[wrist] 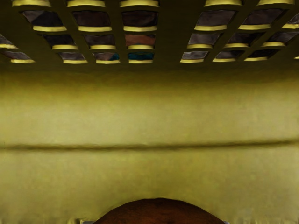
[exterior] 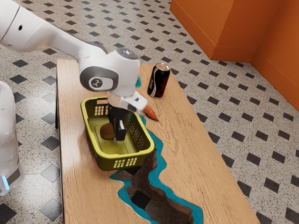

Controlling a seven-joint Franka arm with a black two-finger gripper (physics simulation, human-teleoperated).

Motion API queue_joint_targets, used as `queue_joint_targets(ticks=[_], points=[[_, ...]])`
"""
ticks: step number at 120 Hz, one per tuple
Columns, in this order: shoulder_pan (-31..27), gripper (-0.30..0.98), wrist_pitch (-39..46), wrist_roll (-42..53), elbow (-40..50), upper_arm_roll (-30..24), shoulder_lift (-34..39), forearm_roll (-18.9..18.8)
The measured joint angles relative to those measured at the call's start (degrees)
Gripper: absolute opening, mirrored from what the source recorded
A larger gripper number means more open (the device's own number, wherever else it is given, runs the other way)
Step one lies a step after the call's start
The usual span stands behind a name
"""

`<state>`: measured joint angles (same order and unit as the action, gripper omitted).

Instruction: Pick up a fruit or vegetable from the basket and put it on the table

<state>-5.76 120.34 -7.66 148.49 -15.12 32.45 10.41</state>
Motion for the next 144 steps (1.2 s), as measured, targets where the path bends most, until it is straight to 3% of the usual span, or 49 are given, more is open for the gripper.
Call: queue_joint_targets(ticks=[22, 45, 65, 82, 99, 120, 132, 144], points=[[-1.0, 0.21, -0.1, 0.2, -1.7, 0.1, 3.0, 0.1], [-2.8, 0.21, -0.1, 1.4, -12.7, 0.2, 2.1, -1.6], [-2.9, 0.21, -0.1, 2.9, -34.6, 0.6, -16.5, -6.8], [-3.1, 0.20, 0.0, 4.3, -41.2, 1.2, -24.9, -8.6], [-2.9, 0.50, 0.2, 5.6, -43.0, 4.0, -28.1, -8.4], [-1.7, 0.63, 2.0, 5.4, -46.7, 10.5, -32.0, -8.3], [-0.8, 0.66, 1.2, -3.5, -48.2, 14.8, -30.4, -4.5], [-1.3, 0.67, -12.1, -22.4, -58.2, 14.9, -28.0, -5.3]])
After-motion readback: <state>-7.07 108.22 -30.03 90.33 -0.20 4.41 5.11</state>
